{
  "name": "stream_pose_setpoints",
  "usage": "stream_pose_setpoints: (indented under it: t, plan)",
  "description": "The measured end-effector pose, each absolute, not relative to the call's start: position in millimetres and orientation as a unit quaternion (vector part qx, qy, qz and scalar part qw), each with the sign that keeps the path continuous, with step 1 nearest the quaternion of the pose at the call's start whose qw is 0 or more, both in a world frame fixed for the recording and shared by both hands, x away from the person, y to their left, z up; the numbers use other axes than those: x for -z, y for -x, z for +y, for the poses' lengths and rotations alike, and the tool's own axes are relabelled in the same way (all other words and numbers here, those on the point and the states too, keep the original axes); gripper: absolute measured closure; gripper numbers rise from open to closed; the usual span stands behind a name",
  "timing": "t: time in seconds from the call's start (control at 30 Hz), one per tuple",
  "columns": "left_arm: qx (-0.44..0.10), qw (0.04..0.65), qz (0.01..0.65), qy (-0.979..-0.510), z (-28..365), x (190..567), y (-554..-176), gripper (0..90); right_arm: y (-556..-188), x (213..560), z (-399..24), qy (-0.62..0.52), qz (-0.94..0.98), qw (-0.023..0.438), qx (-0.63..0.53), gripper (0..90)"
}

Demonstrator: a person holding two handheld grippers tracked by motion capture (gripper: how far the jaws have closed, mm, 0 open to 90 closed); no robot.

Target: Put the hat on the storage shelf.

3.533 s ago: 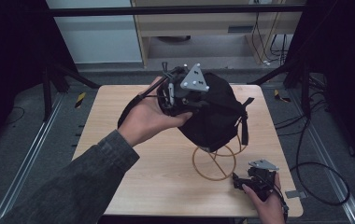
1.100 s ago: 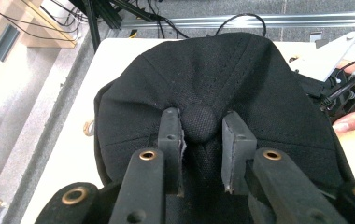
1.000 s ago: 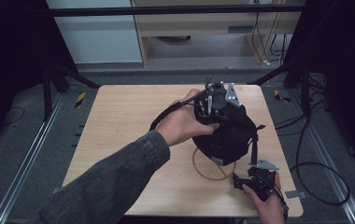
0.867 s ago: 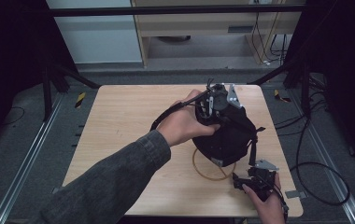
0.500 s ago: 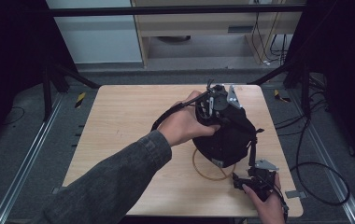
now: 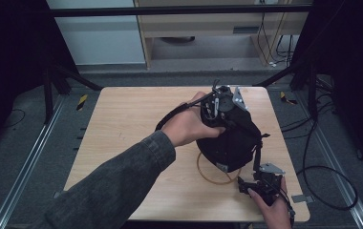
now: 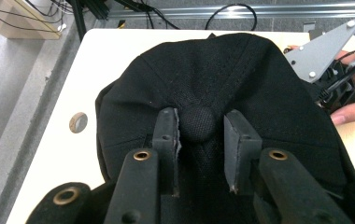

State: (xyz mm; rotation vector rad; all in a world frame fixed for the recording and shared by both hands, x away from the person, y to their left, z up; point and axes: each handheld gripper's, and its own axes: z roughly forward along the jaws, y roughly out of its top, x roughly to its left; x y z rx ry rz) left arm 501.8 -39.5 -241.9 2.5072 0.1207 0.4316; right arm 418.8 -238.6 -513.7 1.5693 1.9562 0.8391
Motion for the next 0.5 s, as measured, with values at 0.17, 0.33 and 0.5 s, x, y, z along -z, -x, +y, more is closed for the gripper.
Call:
stream_pose_setpoints:
  t: [0.17, 0.33, 0.5]
  plan:
    - [-0.159, 0.285, 0.044, -0.944, -41.1, 240.7, -502.5, 68.8, -418.7, 513.7, -239.1, -0.573, 0.720, 0.246, -0.306, 0.4]
    - [-0.162, 0.280, 0.042, -0.945, -43.0, 240.9, -502.8, 67.5, -418.8, 513.7, -239.1, -0.573, 0.720, 0.246, -0.305, 0.4]
    - [-0.164, 0.280, 0.042, -0.945, -43.6, 241.6, -502.6, 66.1, -418.8, 513.7, -239.2, -0.573, 0.720, 0.246, -0.305, 0.4]
